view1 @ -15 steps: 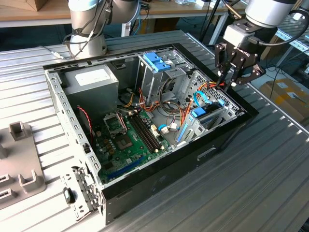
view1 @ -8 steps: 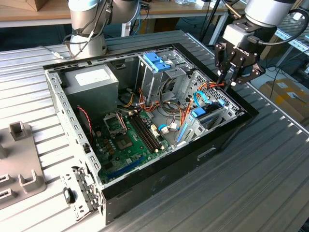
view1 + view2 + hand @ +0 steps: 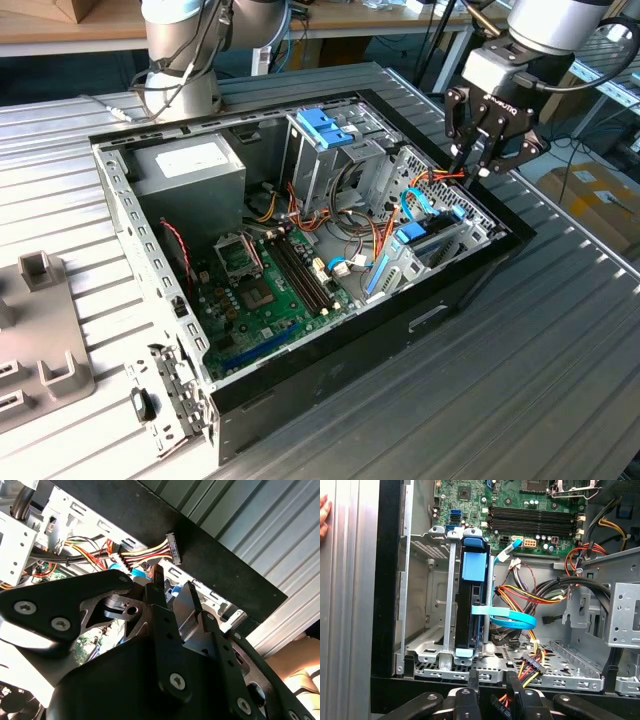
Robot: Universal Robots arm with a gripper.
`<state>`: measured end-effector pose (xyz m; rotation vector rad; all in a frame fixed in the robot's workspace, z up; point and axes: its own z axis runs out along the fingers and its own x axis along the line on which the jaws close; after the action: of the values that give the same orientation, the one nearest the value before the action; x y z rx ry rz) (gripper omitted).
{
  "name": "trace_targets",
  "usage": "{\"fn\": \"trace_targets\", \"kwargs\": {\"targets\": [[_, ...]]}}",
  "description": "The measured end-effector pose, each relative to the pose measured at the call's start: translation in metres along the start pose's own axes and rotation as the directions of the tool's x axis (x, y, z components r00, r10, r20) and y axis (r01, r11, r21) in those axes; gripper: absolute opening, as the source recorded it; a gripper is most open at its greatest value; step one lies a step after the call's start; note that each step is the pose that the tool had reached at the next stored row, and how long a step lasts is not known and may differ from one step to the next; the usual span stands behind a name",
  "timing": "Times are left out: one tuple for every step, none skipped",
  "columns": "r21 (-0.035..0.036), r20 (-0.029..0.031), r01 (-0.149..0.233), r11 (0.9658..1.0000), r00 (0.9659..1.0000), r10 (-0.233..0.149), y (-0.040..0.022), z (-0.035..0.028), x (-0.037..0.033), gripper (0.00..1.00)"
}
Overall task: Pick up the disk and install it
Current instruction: 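Insert the second disk wire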
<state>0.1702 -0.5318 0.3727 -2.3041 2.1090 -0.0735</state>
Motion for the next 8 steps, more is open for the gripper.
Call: {"fn": "trace_targets", "kwargs": {"targets": [[0.0000, 0.0000, 0.000, 1.0000, 1.0000, 0.000, 0.0000, -0.0001, 0.0000, 0.36], [0.0000, -0.0001, 0.001, 1.0000, 1.0000, -0.001, 0.0000, -0.0001, 0.0000, 0.36], [0.0001, 0.0002, 0.005, 1.0000, 1.0000, -0.005, 0.0000, -0.0001, 0.0000, 0.36], [0.0002, 0.0003, 0.010, 0.9999, 0.9999, -0.010, 0.0000, -0.0001, 0.0000, 0.36], [0.0004, 0.0006, 0.015, 0.9999, 0.9999, -0.015, 0.0000, -0.0001, 0.0000, 0.36], [0.0005, 0.0009, 0.022, 0.9998, 0.9998, -0.022, 0.0000, -0.0001, 0.0000, 0.36], [0.0007, 0.0012, 0.029, 0.9996, 0.9996, -0.029, 0.0000, -0.0002, 0.0000, 0.36], [0.0008, 0.0014, 0.035, 0.9994, 0.9994, -0.035, 0.0000, -0.0002, 0.0000, 0.36]]}}
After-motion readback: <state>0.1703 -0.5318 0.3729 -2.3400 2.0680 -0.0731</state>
